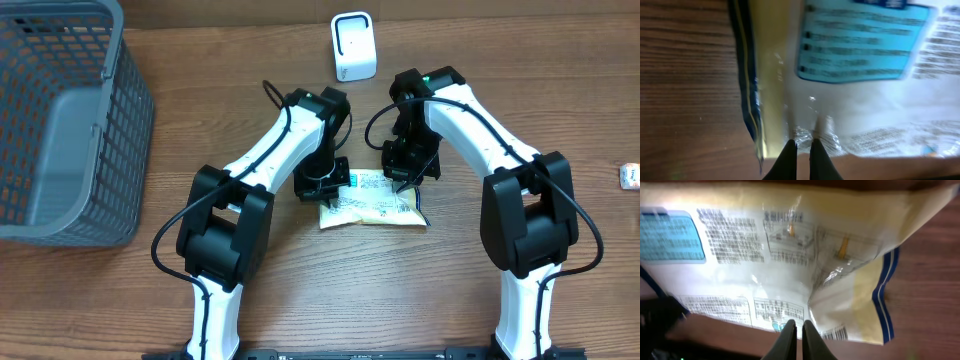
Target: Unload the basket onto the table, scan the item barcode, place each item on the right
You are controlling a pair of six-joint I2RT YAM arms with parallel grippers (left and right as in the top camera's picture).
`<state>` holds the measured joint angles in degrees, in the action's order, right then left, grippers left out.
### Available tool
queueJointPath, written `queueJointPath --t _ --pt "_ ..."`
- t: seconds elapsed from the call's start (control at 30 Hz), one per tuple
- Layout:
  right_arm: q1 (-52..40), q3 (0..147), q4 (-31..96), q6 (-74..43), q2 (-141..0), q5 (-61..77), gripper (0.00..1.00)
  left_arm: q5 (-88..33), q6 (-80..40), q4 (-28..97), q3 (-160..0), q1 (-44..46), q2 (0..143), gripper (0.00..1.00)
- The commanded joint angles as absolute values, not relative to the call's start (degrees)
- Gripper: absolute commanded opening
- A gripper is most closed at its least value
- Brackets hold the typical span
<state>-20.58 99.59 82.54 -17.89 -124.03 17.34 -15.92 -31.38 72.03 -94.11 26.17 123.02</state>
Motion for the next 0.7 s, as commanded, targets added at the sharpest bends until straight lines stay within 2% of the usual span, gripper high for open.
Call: queueJointPath --t 0.0,0.1,0.2,0.33,0.57,0.67 --pt "-22.83 97.69 82.52 -13.23 -123.35 18.94 0.12 -14.63 -32.88 69.73 -89.76 25.61 122.98 0.04" --pt "-24.18 92.88 78.04 -13.72 -123.37 18.94 0.12 -9.02 -34.76 70.15 -88.20 25.12 122.98 0.04" --pt "-24.43 89.03 74.26 -14.76 -123.37 17.15 0.04 -5.04 -35.55 71.79 -88.27 23.97 122.98 0.04" --pt "-23.55 88.23 75.02 -22.90 -123.33 4.34 0.04 -4.78 -34.68 72.88 -88.77 21.47 122.98 0.04" --pt "-21.28 95.53 81.89 -22.76 -123.22 -1.48 0.04 -2.00 -32.56 80.62 -97.71 15.46 122.87 0.04" --pt "-20.53 102.72 87.00 -22.28 -123.22 -1.72 0.10 -4.47 -30.37 84.88 -104.60 14.15 122.39 0.04"
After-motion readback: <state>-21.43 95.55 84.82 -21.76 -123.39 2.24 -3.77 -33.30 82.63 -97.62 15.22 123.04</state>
